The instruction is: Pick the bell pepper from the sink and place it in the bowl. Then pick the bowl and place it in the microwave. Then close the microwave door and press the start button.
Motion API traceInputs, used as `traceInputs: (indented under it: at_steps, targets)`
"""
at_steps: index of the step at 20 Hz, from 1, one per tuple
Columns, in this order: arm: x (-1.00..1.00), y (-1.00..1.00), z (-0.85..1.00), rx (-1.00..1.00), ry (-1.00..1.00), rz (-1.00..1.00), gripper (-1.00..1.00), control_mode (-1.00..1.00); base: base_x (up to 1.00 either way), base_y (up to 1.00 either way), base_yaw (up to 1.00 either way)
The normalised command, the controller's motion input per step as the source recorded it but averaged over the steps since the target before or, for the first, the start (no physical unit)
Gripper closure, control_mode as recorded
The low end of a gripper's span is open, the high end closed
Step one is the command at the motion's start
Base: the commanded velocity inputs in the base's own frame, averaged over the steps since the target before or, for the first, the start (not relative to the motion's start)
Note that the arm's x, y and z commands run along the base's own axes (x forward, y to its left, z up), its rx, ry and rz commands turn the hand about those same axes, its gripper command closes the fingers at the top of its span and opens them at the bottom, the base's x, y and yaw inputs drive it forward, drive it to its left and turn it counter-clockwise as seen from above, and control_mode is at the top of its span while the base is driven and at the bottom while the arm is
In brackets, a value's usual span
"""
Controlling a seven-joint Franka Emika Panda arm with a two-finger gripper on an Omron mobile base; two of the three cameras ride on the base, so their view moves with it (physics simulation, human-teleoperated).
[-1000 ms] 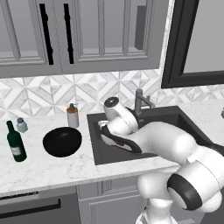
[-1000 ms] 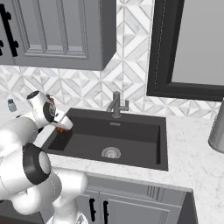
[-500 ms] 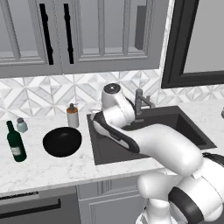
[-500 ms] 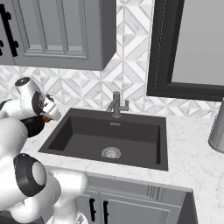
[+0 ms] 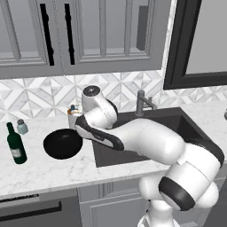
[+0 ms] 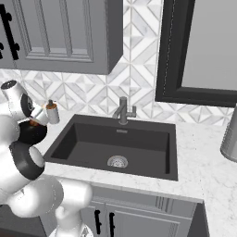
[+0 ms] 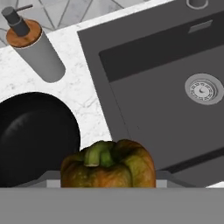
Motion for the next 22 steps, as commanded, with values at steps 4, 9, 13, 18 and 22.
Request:
traceInputs:
  at_steps: [4, 9, 13, 18, 22]
  targets:
    - [0.09, 0.60, -0.24, 0.00, 0.03, 0.00, 1.00, -1.00, 0.00, 0.00, 0.00]
    - [0.14, 0.35, -0.32, 0.00, 0.02, 0.00, 1.00, -1.00, 0.00, 0.00, 0.00]
    - [0.11, 0.24, -0.42, 0.00, 0.01, 0.00, 1.00, -1.00, 0.00, 0.00, 0.00]
    - [0.20, 0.19, -0.35, 0.00, 0.03, 0.00, 1.00, -1.00, 0.00, 0.00, 0.00]
    - [0.38, 0.10, -0.17, 0.00, 0.06, -0.01, 1.00, -1.00, 0.00, 0.00, 0.00]
